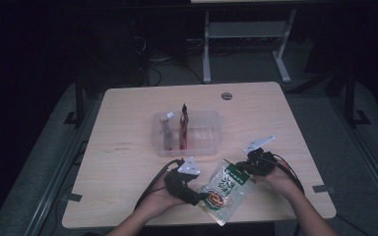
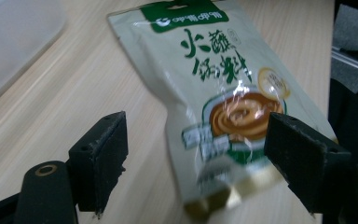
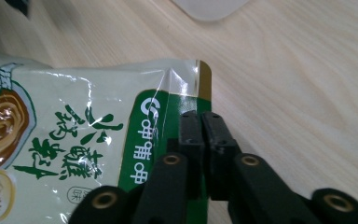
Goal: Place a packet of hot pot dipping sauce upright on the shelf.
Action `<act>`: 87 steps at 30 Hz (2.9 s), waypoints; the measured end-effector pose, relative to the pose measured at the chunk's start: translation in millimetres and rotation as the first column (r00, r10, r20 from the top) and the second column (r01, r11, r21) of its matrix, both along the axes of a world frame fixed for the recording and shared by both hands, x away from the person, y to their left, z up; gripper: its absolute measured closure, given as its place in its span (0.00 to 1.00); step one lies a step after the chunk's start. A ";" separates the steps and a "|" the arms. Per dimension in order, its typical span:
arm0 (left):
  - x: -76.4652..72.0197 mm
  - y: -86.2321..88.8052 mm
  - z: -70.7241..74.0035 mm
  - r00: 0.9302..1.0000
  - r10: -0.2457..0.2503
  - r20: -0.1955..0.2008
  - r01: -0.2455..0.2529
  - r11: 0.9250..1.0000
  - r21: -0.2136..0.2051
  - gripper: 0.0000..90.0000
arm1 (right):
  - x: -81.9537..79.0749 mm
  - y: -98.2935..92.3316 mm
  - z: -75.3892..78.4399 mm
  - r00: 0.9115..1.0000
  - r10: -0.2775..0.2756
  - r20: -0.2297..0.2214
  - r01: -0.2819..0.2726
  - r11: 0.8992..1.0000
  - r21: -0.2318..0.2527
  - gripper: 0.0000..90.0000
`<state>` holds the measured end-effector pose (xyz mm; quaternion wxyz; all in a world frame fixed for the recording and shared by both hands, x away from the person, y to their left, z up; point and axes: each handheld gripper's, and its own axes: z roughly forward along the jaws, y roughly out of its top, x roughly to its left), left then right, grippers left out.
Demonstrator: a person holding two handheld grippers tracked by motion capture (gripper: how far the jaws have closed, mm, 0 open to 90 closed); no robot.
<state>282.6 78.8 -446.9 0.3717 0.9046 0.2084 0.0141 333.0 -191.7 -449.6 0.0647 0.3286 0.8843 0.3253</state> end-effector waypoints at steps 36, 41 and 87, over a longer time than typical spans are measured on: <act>3.2 -25.3 -14.9 1.000 0.020 0.002 -0.020 1.000 0.004 0.99 | -2.0 -14.5 11.5 0.996 -0.083 0.040 0.079 0.994 0.077 0.56; 11.8 -15.2 -9.7 1.000 0.004 -0.022 -0.004 1.000 -0.027 1.00 | -3.9 -18.6 13.7 0.995 -0.090 0.040 0.086 0.991 0.106 0.52; 22.4 93.1 38.6 0.997 0.001 0.080 0.014 0.982 -0.188 1.00 | 8.0 51.3 7.9 0.955 0.286 -0.074 -0.226 0.870 0.439 0.69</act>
